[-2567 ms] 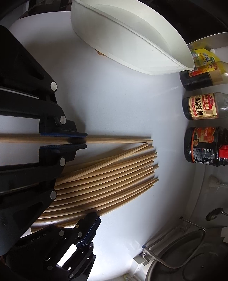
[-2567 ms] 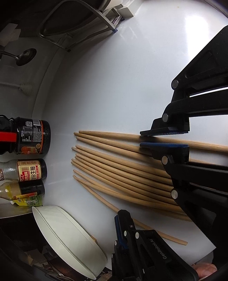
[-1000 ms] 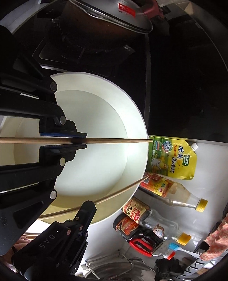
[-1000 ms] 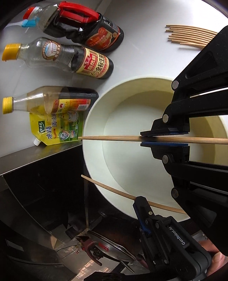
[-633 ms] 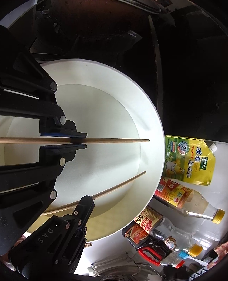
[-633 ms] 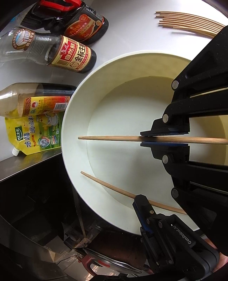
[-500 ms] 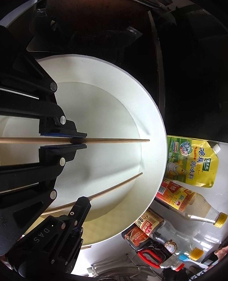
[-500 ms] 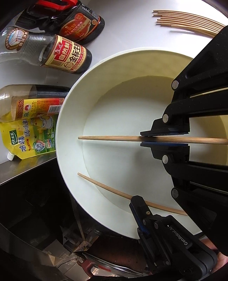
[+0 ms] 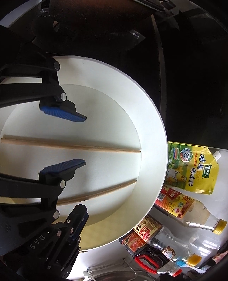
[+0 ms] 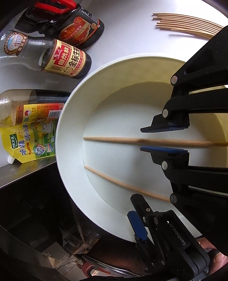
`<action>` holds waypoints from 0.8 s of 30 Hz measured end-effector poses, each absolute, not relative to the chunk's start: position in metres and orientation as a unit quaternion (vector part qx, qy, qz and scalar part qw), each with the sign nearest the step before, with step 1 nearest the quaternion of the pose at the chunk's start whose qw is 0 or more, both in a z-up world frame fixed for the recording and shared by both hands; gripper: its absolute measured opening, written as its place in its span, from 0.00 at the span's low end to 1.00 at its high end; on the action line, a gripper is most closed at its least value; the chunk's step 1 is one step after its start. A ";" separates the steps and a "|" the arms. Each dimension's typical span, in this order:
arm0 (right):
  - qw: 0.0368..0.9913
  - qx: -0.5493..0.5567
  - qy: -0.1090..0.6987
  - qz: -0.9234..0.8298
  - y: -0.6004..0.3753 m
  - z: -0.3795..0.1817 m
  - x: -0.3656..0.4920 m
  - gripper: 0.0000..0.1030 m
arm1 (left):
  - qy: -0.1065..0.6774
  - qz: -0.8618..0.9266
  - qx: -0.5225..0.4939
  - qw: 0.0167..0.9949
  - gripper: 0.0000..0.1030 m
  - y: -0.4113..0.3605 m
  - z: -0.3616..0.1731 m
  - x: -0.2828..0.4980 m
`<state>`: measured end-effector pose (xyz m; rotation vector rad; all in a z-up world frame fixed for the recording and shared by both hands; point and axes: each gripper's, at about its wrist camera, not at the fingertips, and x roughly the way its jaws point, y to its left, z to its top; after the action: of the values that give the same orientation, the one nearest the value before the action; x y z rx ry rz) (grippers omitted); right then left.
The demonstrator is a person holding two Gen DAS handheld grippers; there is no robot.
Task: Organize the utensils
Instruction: 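Open the right tool over the basin while the left tool releases its chopstick, then withdraw both tools from the basin back toward the chopstick row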
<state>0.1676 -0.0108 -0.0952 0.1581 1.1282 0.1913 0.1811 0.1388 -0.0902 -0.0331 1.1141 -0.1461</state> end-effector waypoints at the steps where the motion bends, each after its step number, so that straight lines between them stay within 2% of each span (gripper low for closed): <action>1: 0.839 0.075 0.532 0.089 -0.012 -0.093 0.167 0.14 | 0.526 -0.066 -0.016 0.848 0.48 0.139 -0.088 0.180; 3: 0.840 0.076 0.529 0.090 -0.014 -0.090 0.164 0.15 | 0.521 -0.059 -0.015 0.851 0.52 0.141 -0.084 0.176; 6: 0.844 0.071 0.524 0.091 -0.016 -0.086 0.159 0.21 | 0.514 -0.044 -0.008 0.857 0.54 0.142 -0.078 0.168; 11: 0.849 0.072 0.514 0.096 -0.022 -0.078 0.145 0.23 | 0.510 -0.033 -0.002 0.859 0.56 0.141 -0.071 0.154; 16: 0.855 0.073 0.504 0.099 -0.030 -0.071 0.123 0.29 | 0.506 -0.025 -0.005 0.862 0.66 0.138 -0.063 0.135; 19: 0.854 0.070 0.507 0.099 -0.037 -0.068 0.109 0.30 | 0.504 -0.021 -0.010 0.864 0.67 0.134 -0.058 0.124; 21: 0.854 0.071 0.506 0.098 -0.044 -0.065 0.098 0.35 | 0.501 -0.020 -0.009 0.865 0.68 0.130 -0.054 0.116; 23: 0.857 0.077 0.498 0.108 -0.052 -0.061 0.086 0.35 | 0.497 -0.021 -0.004 0.867 0.70 0.124 -0.048 0.108; 24: 0.859 0.075 0.494 0.111 -0.054 -0.058 0.081 0.38 | 0.494 -0.021 -0.001 0.869 0.71 0.121 -0.045 0.103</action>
<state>0.0808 -0.0536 -0.0577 0.1582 1.0372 0.2322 0.1028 0.1205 -0.0451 -0.0015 1.0327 -0.0440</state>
